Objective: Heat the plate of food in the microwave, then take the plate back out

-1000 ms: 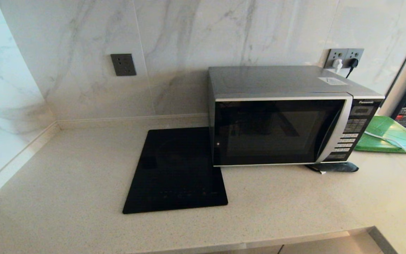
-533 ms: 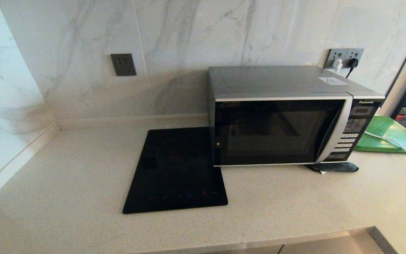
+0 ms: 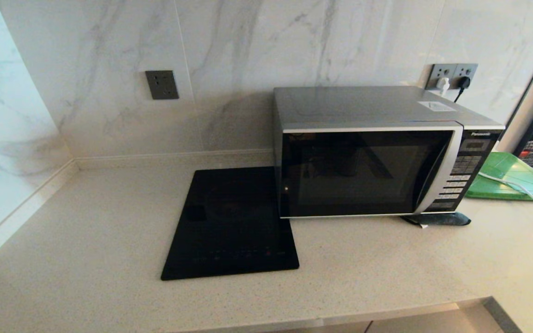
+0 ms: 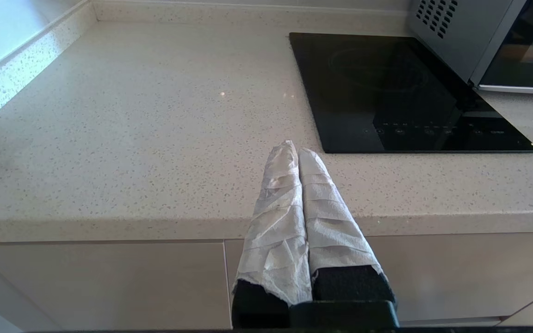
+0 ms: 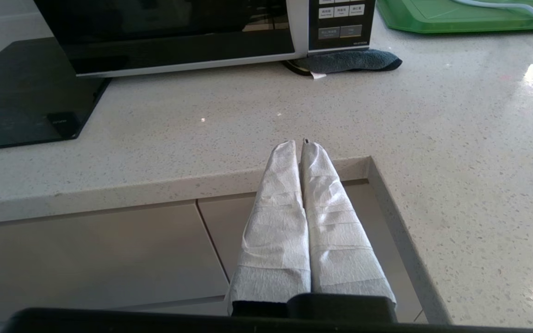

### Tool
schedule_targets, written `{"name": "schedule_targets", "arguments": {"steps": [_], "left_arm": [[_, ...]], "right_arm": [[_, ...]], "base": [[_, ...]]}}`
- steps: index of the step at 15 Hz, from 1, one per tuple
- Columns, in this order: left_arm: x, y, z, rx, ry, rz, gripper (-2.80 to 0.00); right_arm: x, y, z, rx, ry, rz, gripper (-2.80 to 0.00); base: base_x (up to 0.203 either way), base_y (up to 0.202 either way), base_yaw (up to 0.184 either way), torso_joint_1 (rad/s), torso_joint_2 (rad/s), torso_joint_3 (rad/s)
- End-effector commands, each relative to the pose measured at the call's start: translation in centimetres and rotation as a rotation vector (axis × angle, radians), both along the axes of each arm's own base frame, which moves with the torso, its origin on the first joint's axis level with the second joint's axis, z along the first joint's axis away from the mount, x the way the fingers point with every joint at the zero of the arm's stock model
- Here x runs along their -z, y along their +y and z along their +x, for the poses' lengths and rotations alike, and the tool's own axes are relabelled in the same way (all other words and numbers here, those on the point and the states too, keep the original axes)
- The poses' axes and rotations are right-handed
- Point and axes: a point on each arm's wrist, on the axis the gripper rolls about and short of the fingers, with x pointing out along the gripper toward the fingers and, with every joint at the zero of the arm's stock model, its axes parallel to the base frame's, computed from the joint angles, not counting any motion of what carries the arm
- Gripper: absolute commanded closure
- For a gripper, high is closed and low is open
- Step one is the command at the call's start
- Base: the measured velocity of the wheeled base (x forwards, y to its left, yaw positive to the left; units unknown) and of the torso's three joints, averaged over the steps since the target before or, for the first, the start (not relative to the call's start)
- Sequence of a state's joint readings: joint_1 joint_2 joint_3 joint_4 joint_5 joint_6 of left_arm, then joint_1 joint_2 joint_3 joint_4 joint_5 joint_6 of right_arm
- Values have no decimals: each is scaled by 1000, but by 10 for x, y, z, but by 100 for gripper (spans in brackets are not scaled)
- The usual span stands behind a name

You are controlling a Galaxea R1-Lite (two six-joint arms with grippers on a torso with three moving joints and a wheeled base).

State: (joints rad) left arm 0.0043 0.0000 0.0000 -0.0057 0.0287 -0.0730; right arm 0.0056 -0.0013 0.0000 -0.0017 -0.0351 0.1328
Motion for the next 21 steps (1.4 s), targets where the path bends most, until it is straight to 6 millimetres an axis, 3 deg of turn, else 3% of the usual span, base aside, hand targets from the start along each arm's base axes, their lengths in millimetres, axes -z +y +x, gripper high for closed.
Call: {"name": "schedule_targets", "arguments": {"steps": [1,21], "left_arm": [[0,0,0,-1,1,-1,0],[0,0,0,-1,1,-1,0]], "right_arm": [[0,0,0,0,4,1,0],[0,0,0,0,3,-1,0]], "base": [[0,0,0,0,0,0],[0,0,0,0,0,0]]}}
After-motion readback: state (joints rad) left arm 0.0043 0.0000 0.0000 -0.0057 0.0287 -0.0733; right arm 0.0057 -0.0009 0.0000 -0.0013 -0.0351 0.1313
